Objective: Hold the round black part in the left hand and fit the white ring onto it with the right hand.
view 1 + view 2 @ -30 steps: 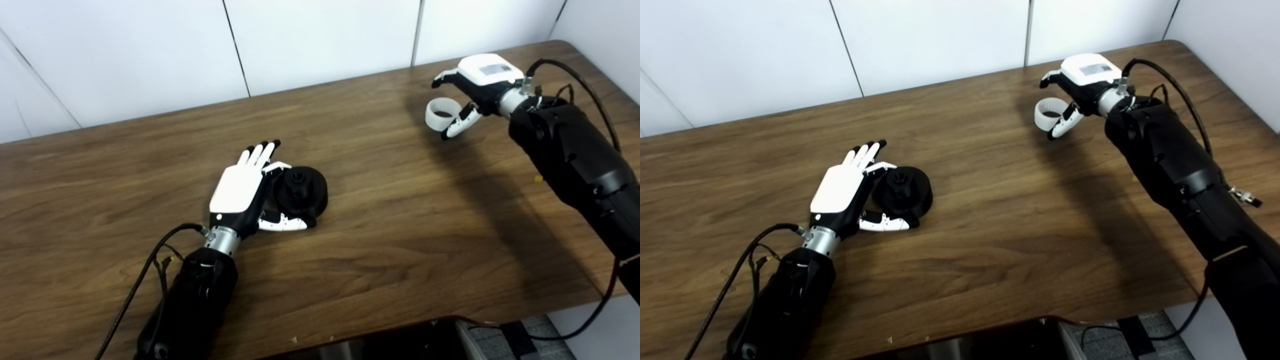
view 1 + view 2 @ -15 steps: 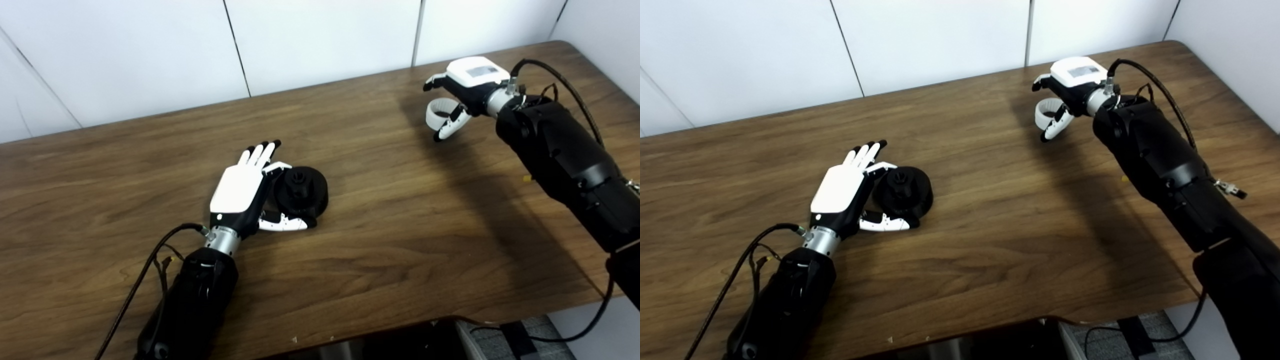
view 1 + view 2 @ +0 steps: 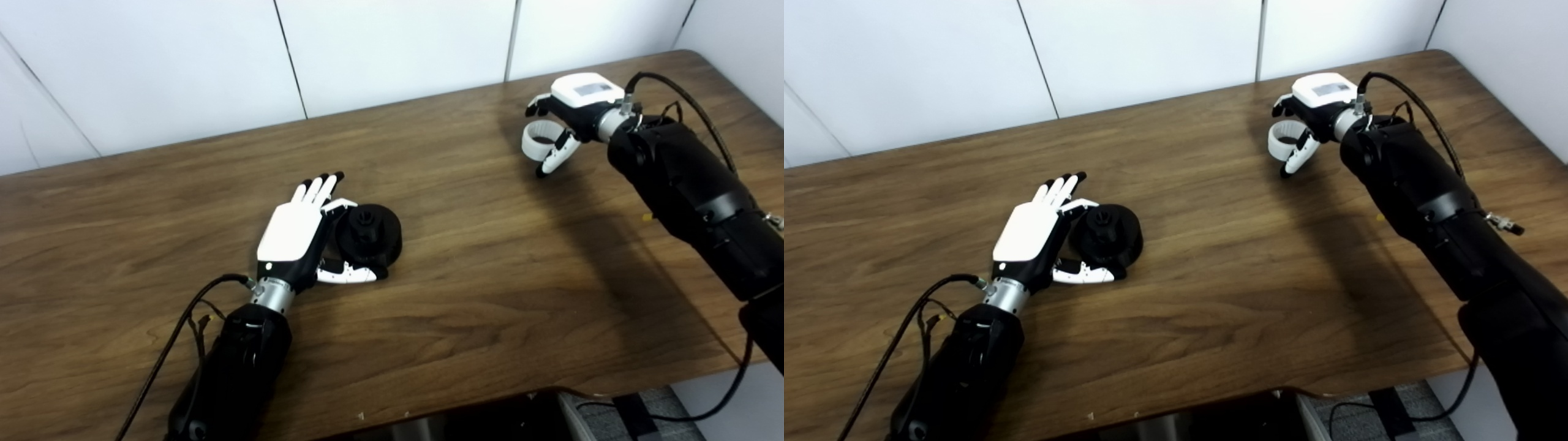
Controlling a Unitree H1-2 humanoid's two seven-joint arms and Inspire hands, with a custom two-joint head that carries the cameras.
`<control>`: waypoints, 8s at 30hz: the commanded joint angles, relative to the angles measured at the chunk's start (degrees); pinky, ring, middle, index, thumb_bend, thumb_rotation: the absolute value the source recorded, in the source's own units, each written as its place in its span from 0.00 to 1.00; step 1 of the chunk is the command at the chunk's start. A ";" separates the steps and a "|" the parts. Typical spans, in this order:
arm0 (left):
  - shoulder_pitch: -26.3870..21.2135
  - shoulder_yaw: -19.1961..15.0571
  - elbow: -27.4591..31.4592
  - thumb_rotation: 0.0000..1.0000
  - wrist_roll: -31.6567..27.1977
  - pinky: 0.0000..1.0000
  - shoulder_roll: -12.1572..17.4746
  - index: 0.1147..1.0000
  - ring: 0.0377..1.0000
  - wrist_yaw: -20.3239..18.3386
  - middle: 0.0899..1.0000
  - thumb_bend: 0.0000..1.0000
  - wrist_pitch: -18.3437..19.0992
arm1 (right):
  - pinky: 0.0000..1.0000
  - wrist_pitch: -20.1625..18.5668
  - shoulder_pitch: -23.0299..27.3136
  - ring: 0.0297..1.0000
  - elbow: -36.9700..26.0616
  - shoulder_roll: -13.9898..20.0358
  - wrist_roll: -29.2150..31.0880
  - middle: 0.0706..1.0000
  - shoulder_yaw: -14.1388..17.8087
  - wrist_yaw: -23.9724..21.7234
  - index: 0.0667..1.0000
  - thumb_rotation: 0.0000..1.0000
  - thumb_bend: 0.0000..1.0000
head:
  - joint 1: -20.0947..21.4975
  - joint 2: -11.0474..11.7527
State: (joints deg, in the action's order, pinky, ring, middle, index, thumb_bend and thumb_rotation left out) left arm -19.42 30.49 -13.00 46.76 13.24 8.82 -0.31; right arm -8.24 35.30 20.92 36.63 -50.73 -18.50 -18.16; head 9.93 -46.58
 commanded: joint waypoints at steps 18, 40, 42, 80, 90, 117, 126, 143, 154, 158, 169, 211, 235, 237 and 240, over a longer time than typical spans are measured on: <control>2.48 1.08 -0.56 0.44 2.13 1.00 2.35 0.63 1.00 -4.23 1.00 1.00 0.71 | 0.83 -1.14 1.63 0.82 1.74 2.80 -0.78 0.76 -0.32 0.63 0.78 0.29 0.81 | -0.06 -0.39; 2.19 1.26 -0.81 0.45 2.27 1.00 2.50 0.62 1.00 -4.02 1.00 1.00 0.45 | 0.80 0.10 0.19 0.70 2.24 2.08 0.52 0.58 -0.55 4.93 0.64 0.17 0.79 | -0.68 -1.06; 2.22 1.26 -0.80 0.45 2.33 1.00 2.48 0.62 1.00 -4.02 1.00 1.00 0.52 | 0.81 -0.10 0.05 0.70 2.17 2.04 0.70 0.57 -0.57 5.66 0.63 0.16 0.78 | -0.68 -1.06; 2.11 1.45 -0.88 0.47 2.74 1.00 2.46 0.62 1.00 -3.84 1.00 1.00 0.46 | 0.89 0.61 -0.77 0.68 -3.06 3.85 2.64 0.41 1.49 9.73 0.50 0.01 0.52 | -0.96 -1.20; 1.95 1.38 -1.37 0.46 2.62 1.00 2.13 0.62 1.00 -3.53 1.00 1.00 0.35 | 0.91 -0.19 0.61 0.69 -8.70 5.43 1.48 0.43 3.33 6.50 0.49 0.01 0.53 | -0.96 -1.27; 1.41 2.08 -1.66 0.45 3.64 1.00 1.03 0.62 1.00 -4.12 1.00 1.00 1.70 | 0.92 2.20 0.44 0.69 -15.24 7.40 1.72 0.43 7.48 2.26 0.48 0.01 0.53 | -8.51 -1.77; 1.11 2.81 -1.96 0.47 4.00 1.00 0.27 0.62 1.00 -3.56 1.00 1.00 2.25 | 0.88 5.52 -0.19 0.66 -13.26 7.51 1.60 0.42 7.66 5.50 0.49 0.01 0.53 | -10.48 -1.74; 0.88 2.93 -2.27 0.46 3.71 1.00 0.08 0.62 1.00 -3.44 1.00 1.00 2.53 | 0.87 6.38 -3.01 0.67 -21.35 5.74 4.36 0.42 8.56 3.91 0.49 0.01 0.53 | -10.26 -1.77; 0.82 2.83 -2.37 0.46 3.49 1.00 -0.08 0.62 1.00 -3.50 1.00 1.00 2.54 | 0.84 6.77 -5.03 0.65 -31.09 3.04 5.51 0.42 8.64 1.20 0.49 0.01 0.53 | -10.15 -1.70; 0.80 2.79 -2.40 0.45 3.43 1.00 -0.13 0.62 1.00 -3.44 1.00 1.00 2.50 | 0.84 6.99 -5.15 0.65 -33.43 1.94 5.44 0.42 8.49 -0.05 0.49 0.01 0.53 | -10.08 -1.80; 0.81 2.86 -2.30 0.45 3.60 1.00 -0.20 0.62 1.00 -3.48 1.00 1.00 2.67 | 0.83 7.95 -5.29 0.65 -37.69 -1.66 6.50 0.42 7.97 -1.99 0.49 0.01 0.53 | -10.14 -1.75; 0.63 3.08 -1.74 0.46 3.87 1.00 -0.93 0.62 1.00 -4.25 1.00 1.00 3.79 | 0.82 12.22 -4.94 0.64 -36.31 -16.07 2.86 0.44 -0.02 -4.84 0.45 0.01 0.53 | -10.60 -2.55; 0.73 3.05 -1.86 0.45 3.98 1.00 -1.37 0.61 1.00 -3.49 1.00 1.00 3.84 | 0.79 13.47 -4.51 0.64 -31.27 -19.53 0.45 0.42 -3.28 -3.87 0.49 0.01 0.53 | -11.25 -2.91; 0.77 3.10 -1.67 0.45 4.09 1.00 -1.33 0.62 1.00 -3.68 1.00 1.00 4.02 | 0.79 13.79 -4.54 0.63 -30.55 -19.63 0.31 0.42 -3.55 -3.23 0.49 0.01 0.53 | -11.27 -2.98; 0.79 3.20 -1.56 0.45 4.17 1.00 -1.28 0.62 1.00 -3.78 1.00 1.00 4.06 | 0.79 13.58 -4.52 0.63 -29.66 -19.80 -0.02 0.42 -4.14 -3.06 0.49 0.01 0.53 | -11.35 -3.05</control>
State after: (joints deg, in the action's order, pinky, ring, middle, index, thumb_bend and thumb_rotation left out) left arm -19.60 31.27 -12.57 47.26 12.06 8.38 2.22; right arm 3.69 28.44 -8.48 17.44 -50.75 -22.24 -22.05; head -1.41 -49.57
